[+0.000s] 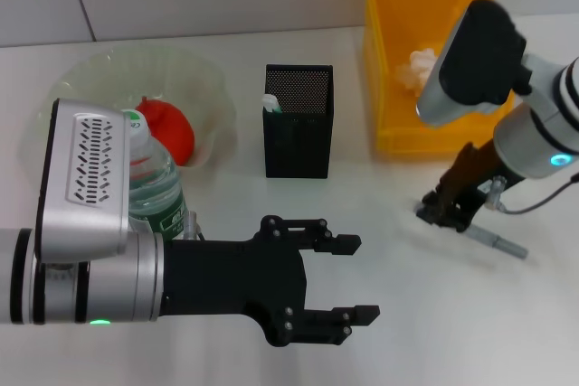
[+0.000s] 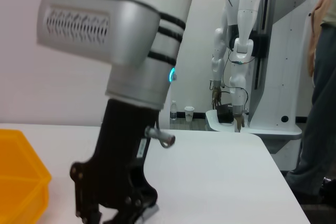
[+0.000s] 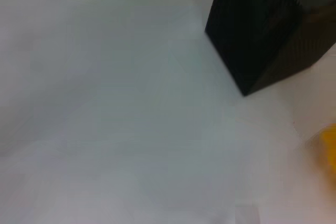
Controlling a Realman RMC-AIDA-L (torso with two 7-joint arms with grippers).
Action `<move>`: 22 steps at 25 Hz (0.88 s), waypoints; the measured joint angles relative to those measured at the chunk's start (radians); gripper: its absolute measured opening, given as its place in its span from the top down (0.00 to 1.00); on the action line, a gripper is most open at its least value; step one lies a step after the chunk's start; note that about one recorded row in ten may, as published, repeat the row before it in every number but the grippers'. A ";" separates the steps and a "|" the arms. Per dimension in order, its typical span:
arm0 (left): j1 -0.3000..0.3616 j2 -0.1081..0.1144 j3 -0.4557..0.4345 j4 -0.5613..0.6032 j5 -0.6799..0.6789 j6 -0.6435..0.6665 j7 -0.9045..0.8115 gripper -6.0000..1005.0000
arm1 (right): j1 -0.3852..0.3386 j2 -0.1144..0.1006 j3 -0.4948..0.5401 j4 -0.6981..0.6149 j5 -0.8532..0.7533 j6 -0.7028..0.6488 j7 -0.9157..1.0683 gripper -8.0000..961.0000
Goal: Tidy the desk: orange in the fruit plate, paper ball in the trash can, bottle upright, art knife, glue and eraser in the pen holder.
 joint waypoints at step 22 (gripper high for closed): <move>-0.014 -0.003 0.001 -0.028 -0.009 0.000 0.022 0.30 | -0.005 0.003 0.004 -0.326 0.047 0.141 0.031 0.85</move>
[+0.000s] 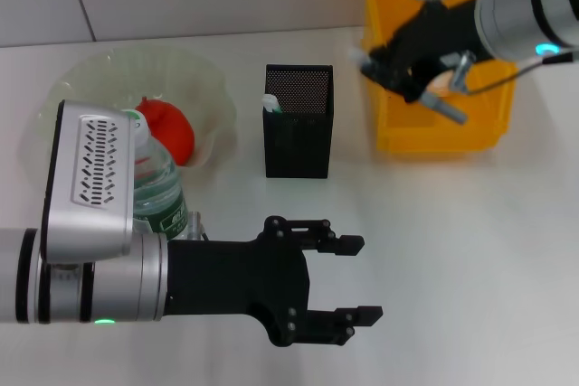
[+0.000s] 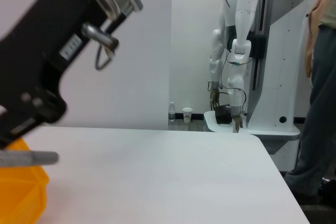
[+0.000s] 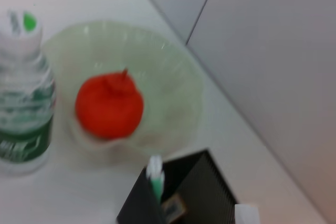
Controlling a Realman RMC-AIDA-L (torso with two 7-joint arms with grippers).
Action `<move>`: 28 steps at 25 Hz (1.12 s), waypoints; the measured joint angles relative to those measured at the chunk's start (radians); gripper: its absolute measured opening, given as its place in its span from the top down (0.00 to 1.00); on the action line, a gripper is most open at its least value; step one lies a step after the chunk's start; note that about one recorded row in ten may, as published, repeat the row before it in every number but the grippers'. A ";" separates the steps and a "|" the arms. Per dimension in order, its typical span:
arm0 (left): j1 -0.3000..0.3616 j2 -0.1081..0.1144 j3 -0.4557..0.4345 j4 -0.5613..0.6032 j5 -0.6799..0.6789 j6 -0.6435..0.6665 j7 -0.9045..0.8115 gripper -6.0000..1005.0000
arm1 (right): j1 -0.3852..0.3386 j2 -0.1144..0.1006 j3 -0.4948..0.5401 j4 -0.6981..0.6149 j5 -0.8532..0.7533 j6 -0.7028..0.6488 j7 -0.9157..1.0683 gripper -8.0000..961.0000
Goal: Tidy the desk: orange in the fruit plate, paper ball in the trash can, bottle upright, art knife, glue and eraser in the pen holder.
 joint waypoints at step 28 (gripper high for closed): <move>-0.013 0.000 0.008 -0.002 0.003 -0.026 0.007 0.30 | -0.103 -0.003 -0.259 0.127 0.064 0.708 -0.018 0.86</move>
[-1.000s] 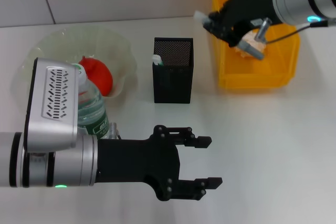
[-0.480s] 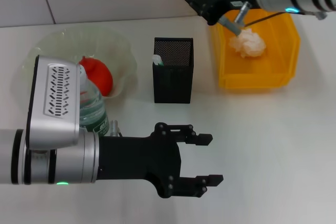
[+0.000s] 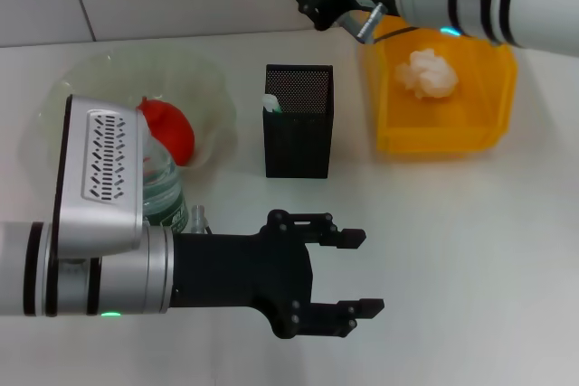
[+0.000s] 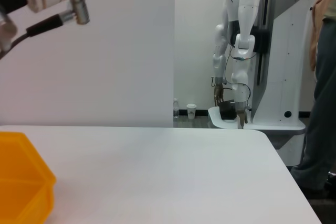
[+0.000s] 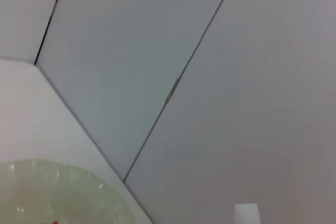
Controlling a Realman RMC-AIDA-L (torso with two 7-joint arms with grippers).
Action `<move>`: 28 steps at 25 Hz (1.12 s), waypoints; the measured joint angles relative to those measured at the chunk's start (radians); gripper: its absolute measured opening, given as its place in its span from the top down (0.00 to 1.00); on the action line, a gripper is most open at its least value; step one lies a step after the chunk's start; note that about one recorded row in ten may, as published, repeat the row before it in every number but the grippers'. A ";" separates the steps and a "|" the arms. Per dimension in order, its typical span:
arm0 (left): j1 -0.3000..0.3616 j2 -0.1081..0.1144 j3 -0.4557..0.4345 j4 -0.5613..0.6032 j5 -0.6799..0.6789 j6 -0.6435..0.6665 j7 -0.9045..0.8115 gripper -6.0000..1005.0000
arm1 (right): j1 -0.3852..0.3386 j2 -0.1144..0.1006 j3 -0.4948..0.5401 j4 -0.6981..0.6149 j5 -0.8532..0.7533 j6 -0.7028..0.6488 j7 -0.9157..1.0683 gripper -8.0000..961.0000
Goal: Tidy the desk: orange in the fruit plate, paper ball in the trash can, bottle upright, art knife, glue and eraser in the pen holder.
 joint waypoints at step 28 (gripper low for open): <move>-0.015 0.002 -0.008 -0.032 0.001 -0.013 0.025 0.30 | -0.015 0.001 -0.233 0.229 0.078 0.459 0.010 0.86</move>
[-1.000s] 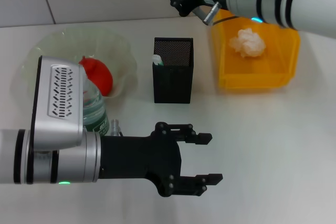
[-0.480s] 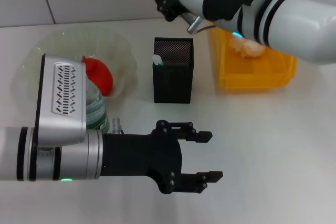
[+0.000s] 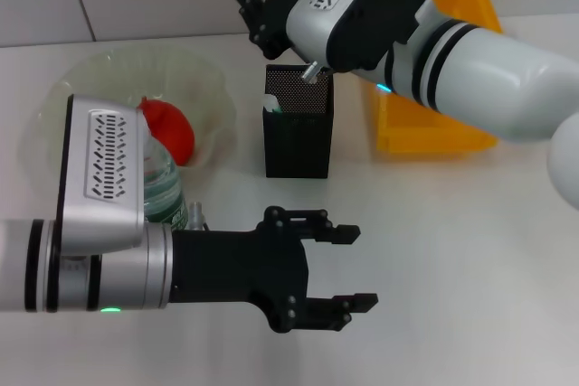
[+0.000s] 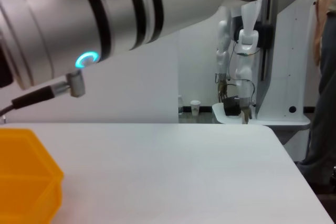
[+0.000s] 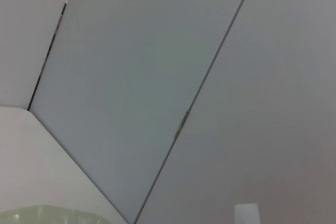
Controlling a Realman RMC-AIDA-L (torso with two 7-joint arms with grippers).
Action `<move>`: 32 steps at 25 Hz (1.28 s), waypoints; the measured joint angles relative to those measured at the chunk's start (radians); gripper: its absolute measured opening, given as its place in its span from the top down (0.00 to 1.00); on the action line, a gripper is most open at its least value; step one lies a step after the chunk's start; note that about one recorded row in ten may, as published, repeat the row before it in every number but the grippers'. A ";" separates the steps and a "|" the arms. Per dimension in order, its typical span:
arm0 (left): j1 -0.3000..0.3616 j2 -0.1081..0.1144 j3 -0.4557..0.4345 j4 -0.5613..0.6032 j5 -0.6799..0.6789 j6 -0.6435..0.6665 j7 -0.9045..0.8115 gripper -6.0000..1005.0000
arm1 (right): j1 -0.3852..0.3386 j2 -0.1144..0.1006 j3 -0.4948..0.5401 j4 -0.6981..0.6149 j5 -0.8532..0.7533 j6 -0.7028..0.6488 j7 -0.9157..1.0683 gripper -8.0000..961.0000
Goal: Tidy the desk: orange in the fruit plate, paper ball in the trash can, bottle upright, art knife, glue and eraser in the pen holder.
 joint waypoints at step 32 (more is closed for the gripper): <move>0.057 0.007 -0.044 -0.031 0.005 0.007 0.023 0.30 | -0.040 0.002 -0.061 0.042 0.007 0.084 0.011 0.86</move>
